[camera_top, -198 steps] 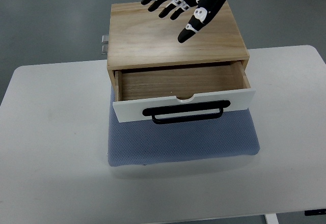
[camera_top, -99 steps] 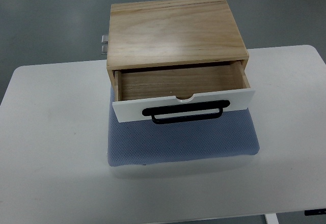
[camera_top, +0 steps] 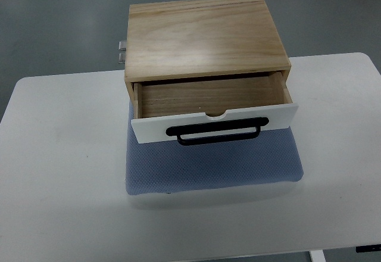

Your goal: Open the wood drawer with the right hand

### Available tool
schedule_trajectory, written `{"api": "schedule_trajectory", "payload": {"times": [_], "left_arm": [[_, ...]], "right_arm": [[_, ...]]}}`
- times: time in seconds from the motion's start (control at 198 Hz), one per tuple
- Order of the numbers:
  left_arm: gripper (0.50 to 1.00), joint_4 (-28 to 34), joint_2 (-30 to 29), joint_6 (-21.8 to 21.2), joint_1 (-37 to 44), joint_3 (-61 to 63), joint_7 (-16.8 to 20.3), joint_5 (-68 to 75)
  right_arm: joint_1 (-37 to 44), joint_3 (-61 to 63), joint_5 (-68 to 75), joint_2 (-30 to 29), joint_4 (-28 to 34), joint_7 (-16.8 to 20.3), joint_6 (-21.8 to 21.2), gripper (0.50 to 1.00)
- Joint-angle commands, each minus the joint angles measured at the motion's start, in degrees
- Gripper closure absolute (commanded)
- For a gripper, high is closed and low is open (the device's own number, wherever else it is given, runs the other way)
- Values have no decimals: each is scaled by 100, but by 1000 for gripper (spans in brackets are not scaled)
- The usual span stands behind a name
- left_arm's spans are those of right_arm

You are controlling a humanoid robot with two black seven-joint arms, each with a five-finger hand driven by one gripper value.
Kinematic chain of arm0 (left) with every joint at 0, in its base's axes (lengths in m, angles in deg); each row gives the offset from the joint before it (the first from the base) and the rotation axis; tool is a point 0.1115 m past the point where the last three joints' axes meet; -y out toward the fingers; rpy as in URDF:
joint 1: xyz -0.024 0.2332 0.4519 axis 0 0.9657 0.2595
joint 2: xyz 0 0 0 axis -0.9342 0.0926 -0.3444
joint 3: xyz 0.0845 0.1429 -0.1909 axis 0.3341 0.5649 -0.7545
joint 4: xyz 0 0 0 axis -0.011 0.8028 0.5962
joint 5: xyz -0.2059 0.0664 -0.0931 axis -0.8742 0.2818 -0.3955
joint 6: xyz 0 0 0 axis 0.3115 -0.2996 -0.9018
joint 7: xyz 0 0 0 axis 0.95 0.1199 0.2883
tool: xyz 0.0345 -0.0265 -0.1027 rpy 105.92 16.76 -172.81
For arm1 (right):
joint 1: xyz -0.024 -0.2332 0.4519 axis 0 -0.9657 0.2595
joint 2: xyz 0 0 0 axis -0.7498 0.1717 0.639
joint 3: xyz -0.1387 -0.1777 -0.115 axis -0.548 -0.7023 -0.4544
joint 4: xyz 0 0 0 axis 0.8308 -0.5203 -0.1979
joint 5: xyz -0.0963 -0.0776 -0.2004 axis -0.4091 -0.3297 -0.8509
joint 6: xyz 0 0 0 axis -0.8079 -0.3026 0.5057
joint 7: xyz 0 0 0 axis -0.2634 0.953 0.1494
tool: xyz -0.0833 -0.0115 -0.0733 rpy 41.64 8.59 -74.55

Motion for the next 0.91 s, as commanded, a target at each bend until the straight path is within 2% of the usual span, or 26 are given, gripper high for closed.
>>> {"api": "schedule_trajectory", "payload": {"times": [0.0,0.197,0.729,0.901], "left_arm": [[500,0,0,0,0,0,0,1],[500,0,0,0,0,0,0,1],[500,0,0,0,0,0,0,1],[500,0,0,0,0,0,0,1]], "right_arm": [[-227,296,-140,-269,-352,-124,15,556],[-666,682,-254,-796,-765,-371,6,556],[-1501,1025,-254,-1473,-879,-441,-3,556],[-1686,1271,-254,-1693,-914,-573,6,556]]}}
